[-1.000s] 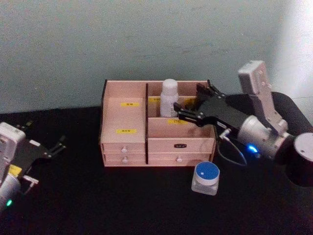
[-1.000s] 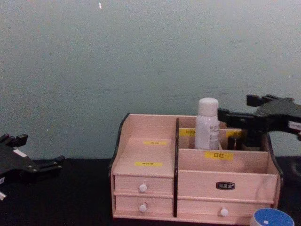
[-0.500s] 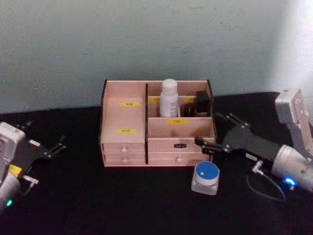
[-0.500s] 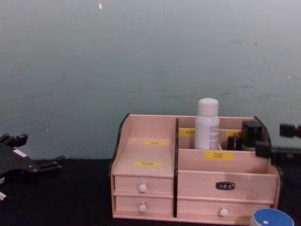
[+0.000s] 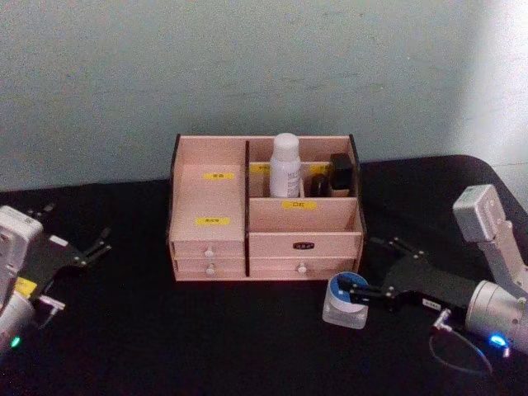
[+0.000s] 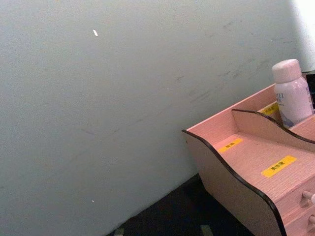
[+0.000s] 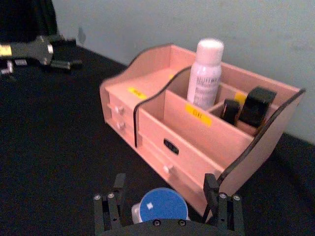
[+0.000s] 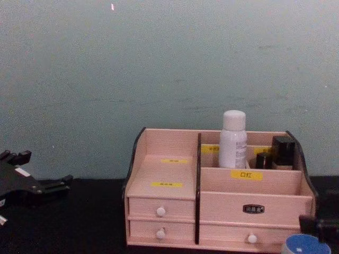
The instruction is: Pick up the facial cleanser and watermelon frost from the table and place them into the tiered storage box.
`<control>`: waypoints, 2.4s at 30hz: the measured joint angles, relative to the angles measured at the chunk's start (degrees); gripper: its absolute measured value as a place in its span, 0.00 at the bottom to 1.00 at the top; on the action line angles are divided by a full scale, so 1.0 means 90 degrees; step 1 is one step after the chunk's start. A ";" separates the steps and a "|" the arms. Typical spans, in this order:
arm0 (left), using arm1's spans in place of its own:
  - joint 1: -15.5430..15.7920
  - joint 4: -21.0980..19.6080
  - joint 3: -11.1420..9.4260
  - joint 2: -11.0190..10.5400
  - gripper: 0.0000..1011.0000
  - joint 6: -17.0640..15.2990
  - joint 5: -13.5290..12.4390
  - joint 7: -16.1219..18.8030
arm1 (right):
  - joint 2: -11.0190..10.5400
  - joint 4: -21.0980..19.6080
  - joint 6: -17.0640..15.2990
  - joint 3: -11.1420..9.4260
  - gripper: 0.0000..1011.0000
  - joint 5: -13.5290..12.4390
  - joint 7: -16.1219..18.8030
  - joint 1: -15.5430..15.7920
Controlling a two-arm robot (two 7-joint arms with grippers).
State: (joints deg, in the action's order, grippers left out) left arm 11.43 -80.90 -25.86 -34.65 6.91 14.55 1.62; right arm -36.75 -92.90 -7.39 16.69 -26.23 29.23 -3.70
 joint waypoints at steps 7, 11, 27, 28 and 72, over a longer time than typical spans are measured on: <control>0.0000 -0.0001 0.0000 0.0000 0.99 0.0000 -0.0001 0.0000 | -0.0029 0.0171 -0.0200 0.0216 0.99 0.0092 -0.0031 -0.0133; 0.0000 0.0000 0.0000 0.0000 0.99 0.0000 -0.0001 0.0000 | -0.0017 0.0267 -0.0267 0.0295 0.99 0.0112 -0.0033 -0.0211; 0.0000 0.0000 0.0000 0.0000 0.99 0.0000 0.0000 0.0000 | 0.0093 0.0604 -0.0477 0.0506 0.99 0.0116 -0.0059 -0.0481; 0.0000 0.0000 0.0000 0.0000 0.99 0.0000 0.0000 0.0000 | 0.0088 0.0607 -0.0486 0.0512 0.99 0.0112 -0.0055 -0.0485; 0.0000 0.0000 0.0000 0.0000 0.99 0.0000 0.0000 0.0000 | 0.0126 0.0878 -0.0657 0.0735 0.99 0.0064 -0.0004 -0.0662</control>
State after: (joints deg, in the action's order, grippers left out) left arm 11.43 -80.90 -25.86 -34.65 6.91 14.55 1.62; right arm -35.62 -84.99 -13.30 23.31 -25.65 29.19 -9.65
